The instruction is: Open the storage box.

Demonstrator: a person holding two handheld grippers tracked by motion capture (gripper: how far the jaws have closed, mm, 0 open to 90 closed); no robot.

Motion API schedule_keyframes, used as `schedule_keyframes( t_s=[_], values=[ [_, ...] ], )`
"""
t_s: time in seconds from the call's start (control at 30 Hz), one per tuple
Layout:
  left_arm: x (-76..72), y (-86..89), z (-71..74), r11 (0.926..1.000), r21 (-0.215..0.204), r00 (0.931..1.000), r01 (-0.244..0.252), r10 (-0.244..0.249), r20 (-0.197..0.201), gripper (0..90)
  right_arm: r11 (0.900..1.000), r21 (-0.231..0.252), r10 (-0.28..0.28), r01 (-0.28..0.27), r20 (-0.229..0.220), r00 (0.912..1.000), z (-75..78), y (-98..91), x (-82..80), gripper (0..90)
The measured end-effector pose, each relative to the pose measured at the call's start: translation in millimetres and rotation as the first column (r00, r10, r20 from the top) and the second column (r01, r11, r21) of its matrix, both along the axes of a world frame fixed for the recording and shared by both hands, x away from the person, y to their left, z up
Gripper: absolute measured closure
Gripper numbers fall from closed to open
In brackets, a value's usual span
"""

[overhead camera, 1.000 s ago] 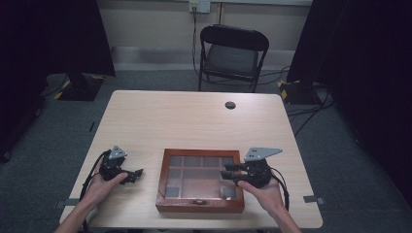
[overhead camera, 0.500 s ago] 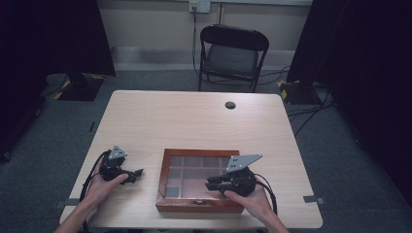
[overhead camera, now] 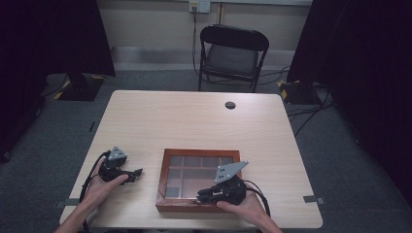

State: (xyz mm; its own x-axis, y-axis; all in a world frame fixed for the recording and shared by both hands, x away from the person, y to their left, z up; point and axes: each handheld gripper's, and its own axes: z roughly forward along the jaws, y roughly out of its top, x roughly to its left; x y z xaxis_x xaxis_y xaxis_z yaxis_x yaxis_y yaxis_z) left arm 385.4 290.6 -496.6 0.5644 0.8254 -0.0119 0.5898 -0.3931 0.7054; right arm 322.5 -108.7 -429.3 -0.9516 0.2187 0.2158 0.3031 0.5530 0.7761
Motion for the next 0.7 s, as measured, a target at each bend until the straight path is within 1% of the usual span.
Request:
schedule_keyframes(
  t_s=[0.1,0.13,0.2,0.23,0.27,0.3,0.37,0.4,0.47,0.53,0.57,0.63,0.7],
  values=[
    [-0.9,-0.3,1.7,1.0000,-0.007,1.0000,0.005,-0.005,0.002,15.9,0.9997,-0.023,0.009,-0.009,-0.001,1.0000,-5.1,0.7,-1.1,79.4],
    [-1.3,-0.6,2.8,0.9999,-0.009,1.0000,0.007,-0.007,0.002,16.0,0.9996,-0.026,0.007,-0.007,-0.007,1.0000,-6.1,1.1,-1.0,79.3],
    [-1.3,-1.2,4.4,0.9998,-0.019,0.9999,0.010,-0.010,-0.012,16.3,0.9997,-0.023,0.007,-0.007,-0.001,1.0000,-7.0,2.3,-0.7,78.3],
    [-1.5,-1.6,5.4,0.9994,-0.031,0.9998,0.013,-0.013,-0.015,16.4,0.9996,-0.027,0.005,-0.005,0.005,1.0000,-7.3,2.7,-0.4,78.0],
    [-1.8,-2.4,6.3,0.9989,-0.045,0.9998,0.014,-0.015,-0.016,16.4,0.9996,-0.027,0.004,-0.004,-0.003,1.0000,-7.6,3.1,-0.2,78.7],
    [-2.2,-3.1,7.4,0.9984,-0.054,0.9997,0.016,-0.017,-0.016,16.5,0.9996,-0.025,0.011,-0.012,-0.007,0.9999,-8.2,3.7,-0.1,79.2],
    [-3.0,-4.7,9.7,0.9975,-0.063,0.9993,0.034,-0.035,-0.015,16.8,0.9993,-0.035,0.017,-0.017,-0.003,0.9999,-9.2,5.0,-1.6,81.3],
    [-3.5,-5.4,10.9,0.9969,-0.062,0.9987,0.049,-0.049,-0.010,16.9,0.9984,-0.052,0.022,-0.022,0.003,0.9998,-10.3,6.1,-2.4,81.8],
    [-4.8,-8.4,12.6,0.9962,-0.069,0.9986,0.053,-0.053,-0.001,16.9,0.9989,-0.044,0.015,-0.014,0.005,0.9999,-11.1,6.0,-3.3,81.8],
    [-5.5,-10.8,14.6,0.9952,-0.076,0.9981,0.062,-0.061,0.006,16.9,0.9991,-0.040,0.012,-0.012,-0.004,0.9999,-11.4,5.5,-2.9,82.0],
    [-5.8,-11.5,15.3,0.9947,-0.080,0.9979,0.065,-0.064,0.007,17.0,0.9994,-0.030,0.016,-0.016,-0.010,0.9998,-12.2,5.1,-2.6,82.3],
    [-7.0,-12.8,17.3,0.9913,-0.101,0.9963,0.085,-0.083,0.023,17.0,0.9993,-0.033,0.014,-0.015,-0.006,0.9999,-11.9,5.3,-3.2,82.5],
    [-8.2,-13.2,19.5,0.9894,-0.110,0.9950,0.095,-0.091,0.041,16.7,0.9991,-0.040,0.015,-0.015,0.001,0.9999,-11.3,5.7,-3.5,82.6]
  ],
)
